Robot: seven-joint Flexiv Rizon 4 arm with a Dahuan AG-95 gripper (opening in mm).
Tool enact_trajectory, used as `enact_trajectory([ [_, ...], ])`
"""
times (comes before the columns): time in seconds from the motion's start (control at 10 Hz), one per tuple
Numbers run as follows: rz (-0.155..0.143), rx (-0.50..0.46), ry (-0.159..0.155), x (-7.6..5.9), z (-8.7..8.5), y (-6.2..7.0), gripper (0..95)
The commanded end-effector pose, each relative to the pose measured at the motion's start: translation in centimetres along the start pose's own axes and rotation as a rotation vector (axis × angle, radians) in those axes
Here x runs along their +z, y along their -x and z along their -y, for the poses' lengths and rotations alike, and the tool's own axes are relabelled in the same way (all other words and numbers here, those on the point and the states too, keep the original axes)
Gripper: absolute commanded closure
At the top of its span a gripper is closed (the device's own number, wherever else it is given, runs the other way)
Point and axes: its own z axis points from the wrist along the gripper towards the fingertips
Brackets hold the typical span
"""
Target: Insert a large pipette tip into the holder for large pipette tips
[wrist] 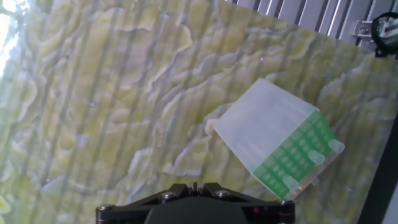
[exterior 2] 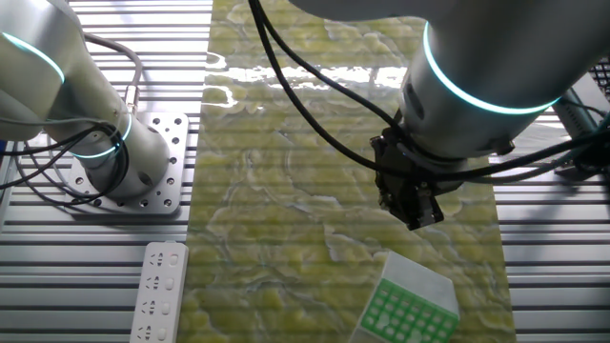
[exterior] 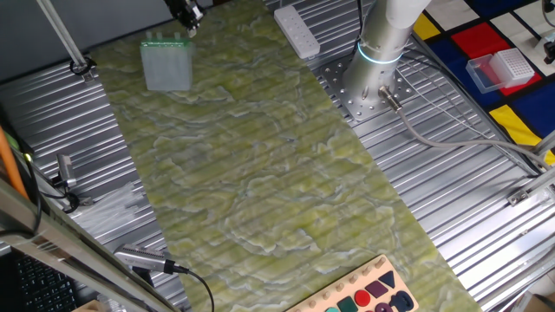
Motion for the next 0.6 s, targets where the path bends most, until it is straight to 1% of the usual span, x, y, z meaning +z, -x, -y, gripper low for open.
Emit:
enact_trajectory([
  [0.1, 0.0, 0.013, 0.001, 0.4, 0.0, 0.2, 95.0],
  [0.4, 0.0, 0.026, -0.001, 1.2, -0.1, 0.5, 95.0],
  [0.6, 0.001, 0.024, -0.002, 1.5, -0.1, 0.6, 95.0],
])
